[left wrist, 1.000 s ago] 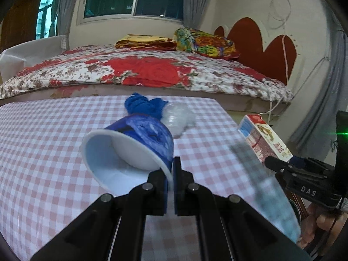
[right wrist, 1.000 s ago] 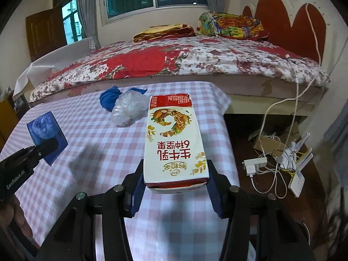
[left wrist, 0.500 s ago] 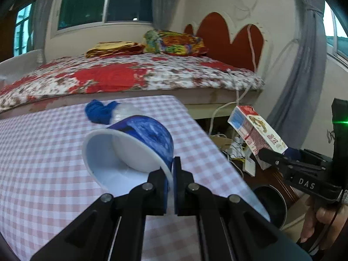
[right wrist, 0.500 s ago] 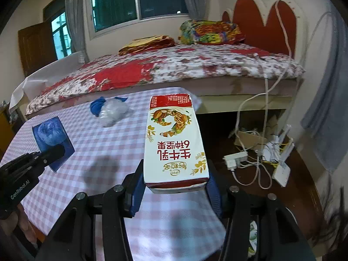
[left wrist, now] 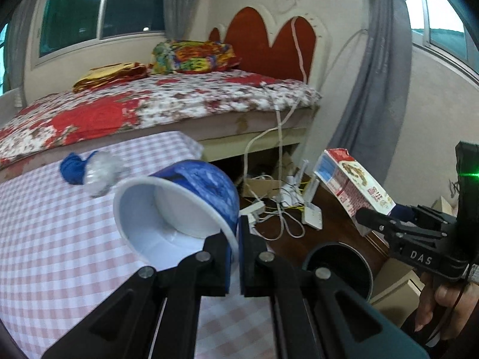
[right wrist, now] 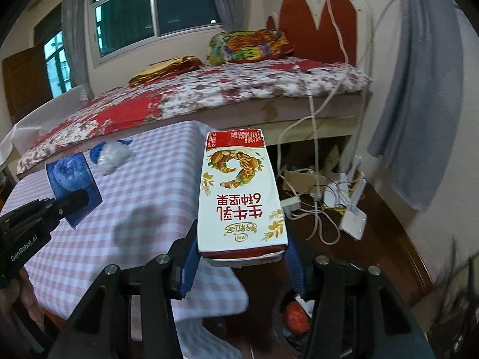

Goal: Collect trash
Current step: 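Carry the blue cup and juice box toward the black bin, then open the left tool over the bin while the right tool releases the juice box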

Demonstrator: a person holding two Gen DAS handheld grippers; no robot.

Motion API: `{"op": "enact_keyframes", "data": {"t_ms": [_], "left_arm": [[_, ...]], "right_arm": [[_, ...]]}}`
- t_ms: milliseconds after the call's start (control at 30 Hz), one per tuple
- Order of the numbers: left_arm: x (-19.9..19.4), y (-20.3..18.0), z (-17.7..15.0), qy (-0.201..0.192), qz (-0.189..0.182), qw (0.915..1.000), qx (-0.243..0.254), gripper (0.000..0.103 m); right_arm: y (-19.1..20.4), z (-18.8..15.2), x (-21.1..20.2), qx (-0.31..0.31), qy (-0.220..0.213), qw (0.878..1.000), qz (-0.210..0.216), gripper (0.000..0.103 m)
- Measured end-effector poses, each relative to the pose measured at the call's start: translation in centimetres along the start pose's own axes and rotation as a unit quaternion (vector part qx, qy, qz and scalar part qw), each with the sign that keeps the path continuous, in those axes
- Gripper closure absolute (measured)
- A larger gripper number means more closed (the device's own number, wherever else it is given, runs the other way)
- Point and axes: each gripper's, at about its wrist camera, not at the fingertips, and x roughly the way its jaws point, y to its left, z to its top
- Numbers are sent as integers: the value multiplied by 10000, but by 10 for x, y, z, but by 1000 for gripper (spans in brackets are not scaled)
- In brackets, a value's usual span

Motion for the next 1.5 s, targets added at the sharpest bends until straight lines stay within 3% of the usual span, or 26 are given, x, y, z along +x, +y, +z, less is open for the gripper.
{"op": "enact_keyframes", "data": {"t_ms": [400, 800, 1167, 1500], "left_arm": [[16, -67, -7, 191, -592, 9970, 456, 99], [44, -137, -31, 657, -1281, 9850, 956, 99], [99, -178, -67, 1611, -1946, 9630, 940, 99], [145, -192, -103, 2334, -2101, 9432, 1084, 99]], "right_arm": [[-74, -34, -22, 316, 120, 9980, -530, 50], [-133, -77, -29, 469, 468, 9932, -957, 50], [-171, -126, -8, 553, 1147, 9873, -947, 50], [-179, -161, 32, 44, 1847, 9796, -796, 50]]}}
